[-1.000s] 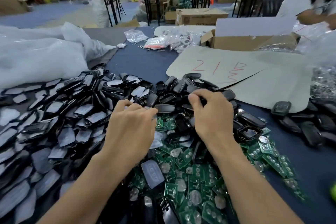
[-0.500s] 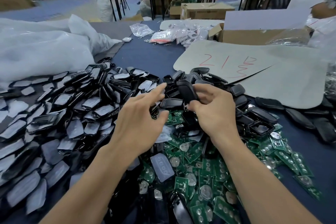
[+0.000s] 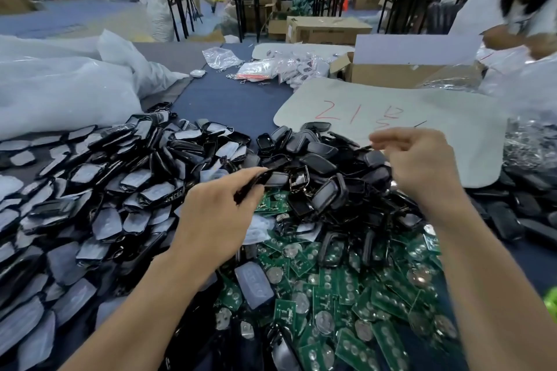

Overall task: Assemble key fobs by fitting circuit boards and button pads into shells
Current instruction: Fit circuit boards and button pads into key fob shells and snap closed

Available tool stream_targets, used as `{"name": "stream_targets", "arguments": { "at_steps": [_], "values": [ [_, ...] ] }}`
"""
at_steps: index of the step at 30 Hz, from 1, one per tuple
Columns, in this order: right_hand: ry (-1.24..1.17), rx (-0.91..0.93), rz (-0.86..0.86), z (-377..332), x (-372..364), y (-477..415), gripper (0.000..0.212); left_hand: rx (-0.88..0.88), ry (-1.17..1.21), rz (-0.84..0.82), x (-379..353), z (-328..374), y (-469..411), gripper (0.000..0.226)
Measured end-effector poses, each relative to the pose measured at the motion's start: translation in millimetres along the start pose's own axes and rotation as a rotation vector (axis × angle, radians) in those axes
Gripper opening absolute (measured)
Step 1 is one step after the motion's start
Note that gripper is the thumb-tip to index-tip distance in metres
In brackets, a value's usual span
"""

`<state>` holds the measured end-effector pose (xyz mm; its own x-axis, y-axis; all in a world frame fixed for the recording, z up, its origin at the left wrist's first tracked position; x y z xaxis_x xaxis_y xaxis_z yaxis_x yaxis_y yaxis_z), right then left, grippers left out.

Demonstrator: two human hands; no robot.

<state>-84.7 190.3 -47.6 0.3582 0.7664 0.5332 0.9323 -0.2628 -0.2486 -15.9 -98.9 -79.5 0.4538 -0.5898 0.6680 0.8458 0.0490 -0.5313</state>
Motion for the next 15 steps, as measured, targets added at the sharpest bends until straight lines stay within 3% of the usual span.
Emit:
{"name": "stream_targets", "arguments": {
  "at_steps": [2, 5, 9, 15],
  "values": [
    [0.311, -0.071, -0.113, 23, 18, -14, 0.055, 0.021, 0.002, -0.018, -4, 0, 0, 0.030],
    [0.656, -0.109, -0.320, 53, 22, -17, 0.045, 0.033, 0.010, -0.038, -6, 0, 1, 0.030],
    [0.644, -0.065, -0.263, 67, 39, -14, 0.033, 0.027, -0.003, -0.043, -6, -1, 2, 0.029],
    [1.019, -0.086, -0.247, 63, 68, -2, 0.035, 0.066, 0.009, -0.060, -7, -1, 3, 0.031]
  ]
}}
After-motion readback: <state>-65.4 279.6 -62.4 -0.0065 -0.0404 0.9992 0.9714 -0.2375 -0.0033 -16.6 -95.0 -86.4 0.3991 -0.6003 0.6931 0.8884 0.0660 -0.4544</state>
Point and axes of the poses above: each hand's wrist, its own y-axis away from the middle knuckle, its own x-axis out of the back of the hand, z = x × y, the point moved 4 cm from there along -y, towards the middle knuckle, and after that the axes turned 2 degrees about z, right-handed, at the moved point
